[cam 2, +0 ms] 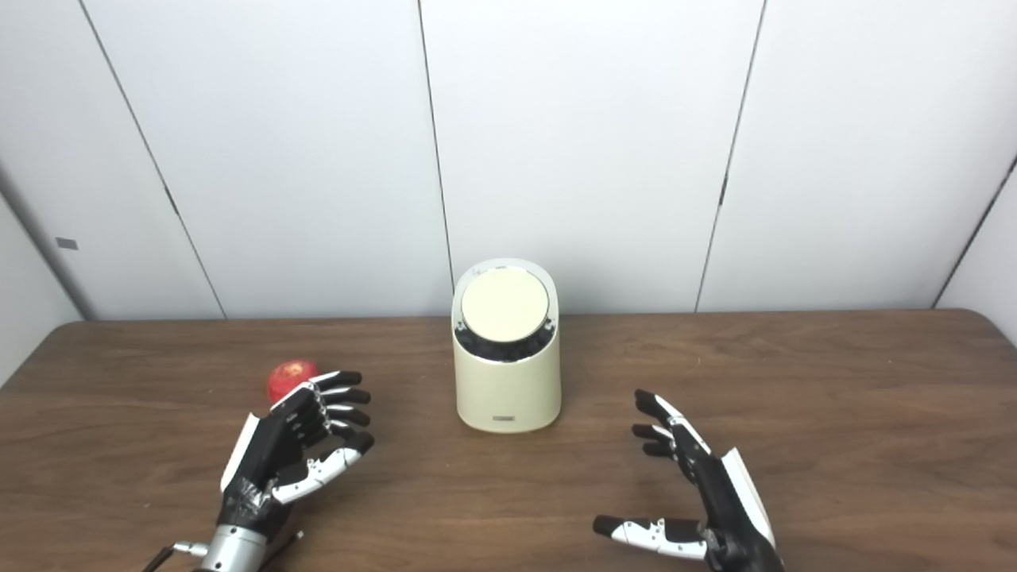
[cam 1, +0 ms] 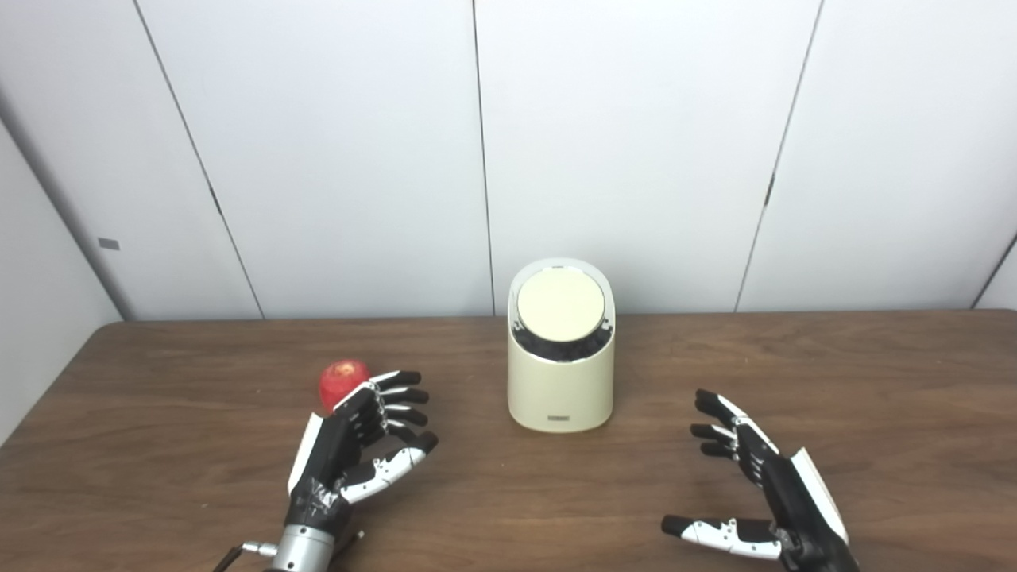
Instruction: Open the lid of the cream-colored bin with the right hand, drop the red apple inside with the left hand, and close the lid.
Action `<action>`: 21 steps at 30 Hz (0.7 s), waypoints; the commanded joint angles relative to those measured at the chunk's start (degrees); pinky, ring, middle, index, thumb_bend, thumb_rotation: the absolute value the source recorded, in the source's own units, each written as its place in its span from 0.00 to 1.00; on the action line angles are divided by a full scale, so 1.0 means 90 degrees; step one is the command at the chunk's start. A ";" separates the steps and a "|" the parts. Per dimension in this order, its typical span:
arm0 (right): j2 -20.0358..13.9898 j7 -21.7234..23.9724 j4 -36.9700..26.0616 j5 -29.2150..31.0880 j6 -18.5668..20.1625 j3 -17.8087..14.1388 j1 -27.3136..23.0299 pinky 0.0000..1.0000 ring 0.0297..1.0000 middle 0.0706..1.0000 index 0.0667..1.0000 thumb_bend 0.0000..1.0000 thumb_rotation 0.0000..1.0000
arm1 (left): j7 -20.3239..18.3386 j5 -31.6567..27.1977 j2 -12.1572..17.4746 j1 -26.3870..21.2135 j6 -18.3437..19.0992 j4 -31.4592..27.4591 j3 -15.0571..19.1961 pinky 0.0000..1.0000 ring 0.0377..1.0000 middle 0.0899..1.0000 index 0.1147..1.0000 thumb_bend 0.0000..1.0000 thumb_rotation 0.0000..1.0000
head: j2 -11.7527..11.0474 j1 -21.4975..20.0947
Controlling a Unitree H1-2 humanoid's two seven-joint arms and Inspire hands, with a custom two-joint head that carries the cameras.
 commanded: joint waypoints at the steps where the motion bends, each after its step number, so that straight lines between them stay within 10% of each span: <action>1: -0.0007 -0.0026 -0.0131 0.0066 -0.0226 0.0008 -0.0163 0.75 0.80 0.88 0.88 0.70 0.08 | 0.0018 -0.0034 0.0000 0.0156 -0.0168 0.0192 0.0011 0.47 0.57 0.64 0.71 0.63 0.10 | 0.0010 -0.0013; 21: 0.0195 -0.0116 -0.0376 -0.0148 0.0042 0.0075 -0.0589 0.70 0.80 0.86 0.87 0.70 0.18 | -0.0066 -0.0148 -0.0021 0.0046 -0.0244 0.0378 0.0008 0.51 0.58 0.64 0.72 0.65 0.00 | -0.0095 0.0008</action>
